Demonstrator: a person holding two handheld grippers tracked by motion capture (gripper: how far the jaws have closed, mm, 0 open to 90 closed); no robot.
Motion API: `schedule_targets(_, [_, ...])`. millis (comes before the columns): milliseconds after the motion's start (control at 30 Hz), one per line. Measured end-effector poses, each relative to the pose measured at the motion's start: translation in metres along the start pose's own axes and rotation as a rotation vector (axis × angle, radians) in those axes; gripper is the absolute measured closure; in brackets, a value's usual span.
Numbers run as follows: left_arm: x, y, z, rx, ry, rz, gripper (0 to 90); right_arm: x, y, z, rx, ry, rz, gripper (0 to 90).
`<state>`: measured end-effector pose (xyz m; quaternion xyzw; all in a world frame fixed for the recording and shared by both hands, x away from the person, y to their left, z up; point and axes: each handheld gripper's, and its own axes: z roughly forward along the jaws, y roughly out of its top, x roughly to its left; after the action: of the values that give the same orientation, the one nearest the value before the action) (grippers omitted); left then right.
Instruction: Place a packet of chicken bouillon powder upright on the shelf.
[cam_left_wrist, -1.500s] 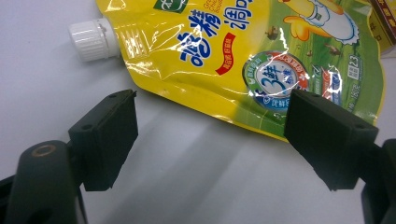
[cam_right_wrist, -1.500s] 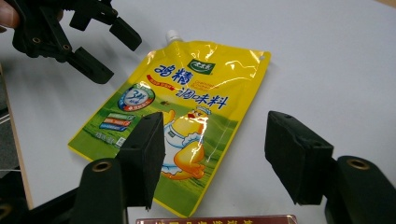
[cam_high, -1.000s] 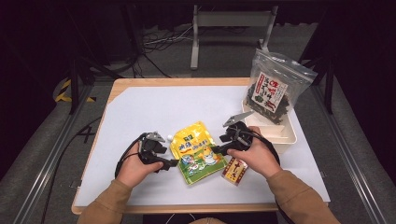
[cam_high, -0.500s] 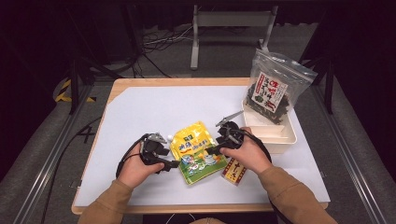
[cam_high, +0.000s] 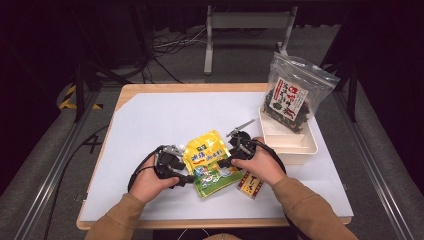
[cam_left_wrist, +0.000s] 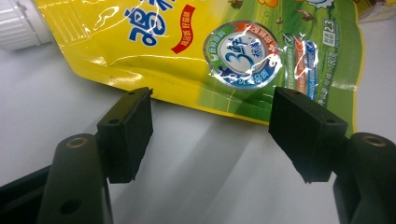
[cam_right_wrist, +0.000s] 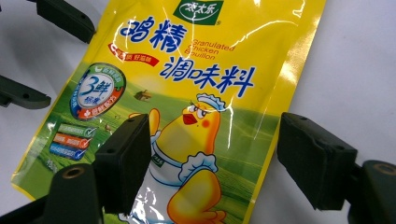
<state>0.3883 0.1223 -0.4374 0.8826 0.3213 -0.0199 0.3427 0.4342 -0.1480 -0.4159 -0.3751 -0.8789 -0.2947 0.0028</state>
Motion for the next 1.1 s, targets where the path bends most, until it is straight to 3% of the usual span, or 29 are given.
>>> schedule_targets(367, [0.001, 0.000, 0.001, -0.001, -0.004, -0.008, 33.8, -0.002, 0.002, 0.001, -0.001, -0.001, 0.014, 28.6])
schedule_targets(700, [-0.002, 0.000, 0.002, 0.003, 0.005, -0.011, 34.6, -0.006, 0.002, 0.001, 0.034, 0.011, 0.063, 31.7])
schedule_targets(800, [-0.002, 0.000, 0.002, 0.002, 0.006, -0.009, 35.4, -0.006, 0.003, 0.002, 0.037, 0.035, 0.078, 32.9])
schedule_targets(1100, [-0.002, 0.001, 0.003, 0.006, 0.017, 0.010, 36.9, 0.004, 0.009, -0.005, 0.017, 0.050, 0.050, 44.3])
